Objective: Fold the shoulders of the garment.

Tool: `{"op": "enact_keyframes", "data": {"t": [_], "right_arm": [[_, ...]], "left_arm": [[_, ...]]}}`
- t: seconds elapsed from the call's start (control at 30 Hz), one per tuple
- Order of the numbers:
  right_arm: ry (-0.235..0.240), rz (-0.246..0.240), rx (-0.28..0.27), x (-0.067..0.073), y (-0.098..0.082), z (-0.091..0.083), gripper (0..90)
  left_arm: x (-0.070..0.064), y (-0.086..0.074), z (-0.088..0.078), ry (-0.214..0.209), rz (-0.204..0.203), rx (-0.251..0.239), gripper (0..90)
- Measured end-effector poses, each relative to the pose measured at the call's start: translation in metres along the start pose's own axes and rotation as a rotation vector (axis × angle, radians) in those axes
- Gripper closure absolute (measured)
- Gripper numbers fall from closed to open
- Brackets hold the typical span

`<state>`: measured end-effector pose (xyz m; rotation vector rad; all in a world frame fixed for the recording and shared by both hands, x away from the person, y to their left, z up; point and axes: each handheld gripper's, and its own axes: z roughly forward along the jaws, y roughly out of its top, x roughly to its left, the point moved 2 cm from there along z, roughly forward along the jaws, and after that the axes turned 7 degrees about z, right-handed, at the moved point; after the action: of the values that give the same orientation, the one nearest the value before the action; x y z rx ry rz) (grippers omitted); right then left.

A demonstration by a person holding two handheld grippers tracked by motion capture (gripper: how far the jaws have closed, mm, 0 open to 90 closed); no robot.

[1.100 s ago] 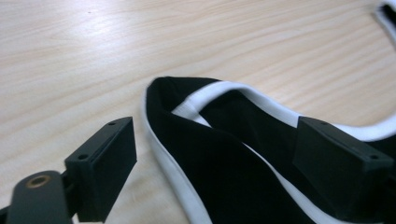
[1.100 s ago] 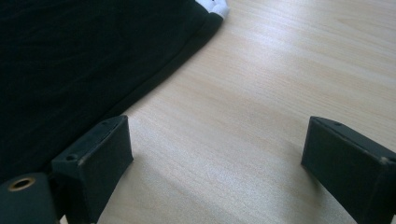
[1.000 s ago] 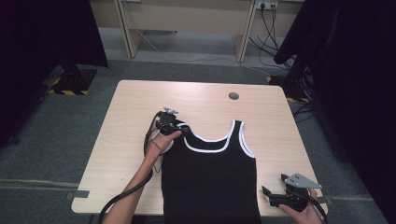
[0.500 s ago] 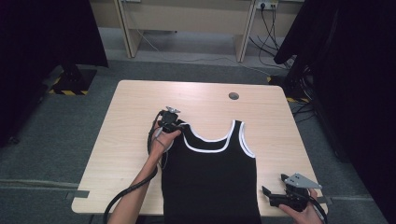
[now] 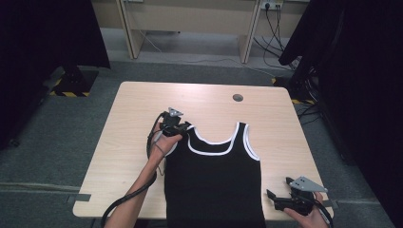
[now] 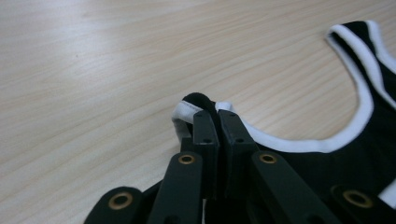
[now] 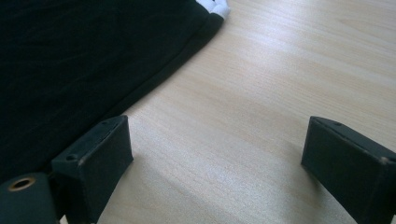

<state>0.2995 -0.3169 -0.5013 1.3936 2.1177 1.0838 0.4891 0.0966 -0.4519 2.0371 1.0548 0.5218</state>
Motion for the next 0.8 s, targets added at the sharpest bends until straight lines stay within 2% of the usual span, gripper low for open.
{"op": "enact_keyframes", "data": {"t": [0.13,0.23,0.4,0.5,0.63,0.73,0.77,0.8], "right_arm": [[-0.001,0.001,0.0,0.0,0.0,0.0,9.0],[-0.001,0.001,0.001,0.0,0.0,0.0,9.0],[-0.001,0.001,0.001,0.0,0.0,0.0,9.0],[-0.001,0.001,0.002,0.0,0.0,0.0,9.0],[-0.001,0.001,0.001,0.0,0.0,0.0,9.0],[-0.001,0.001,0.002,0.0,0.0,0.0,9.0],[-0.001,0.001,0.001,0.0,0.0,0.0,9.0],[-0.001,0.001,0.001,0.0,0.0,0.0,9.0]], "left_arm": [[-0.009,0.003,-0.017,-0.034,0.017,-0.037,85.9],[-0.019,0.004,-0.032,-0.051,0.057,-0.059,85.9],[-0.029,0.002,-0.047,-0.085,0.06,-0.09,85.6],[-0.041,-0.005,-0.06,-0.096,0.091,-0.091,85.2],[-0.048,-0.011,-0.066,-0.109,0.096,-0.102,84.4],[-0.057,-0.018,-0.073,-0.115,0.105,-0.119,84.4],[-0.064,-0.024,-0.078,-0.119,0.119,-0.127,84.5],[-0.064,-0.024,-0.078,-0.119,0.119,-0.127,84.5]]}}
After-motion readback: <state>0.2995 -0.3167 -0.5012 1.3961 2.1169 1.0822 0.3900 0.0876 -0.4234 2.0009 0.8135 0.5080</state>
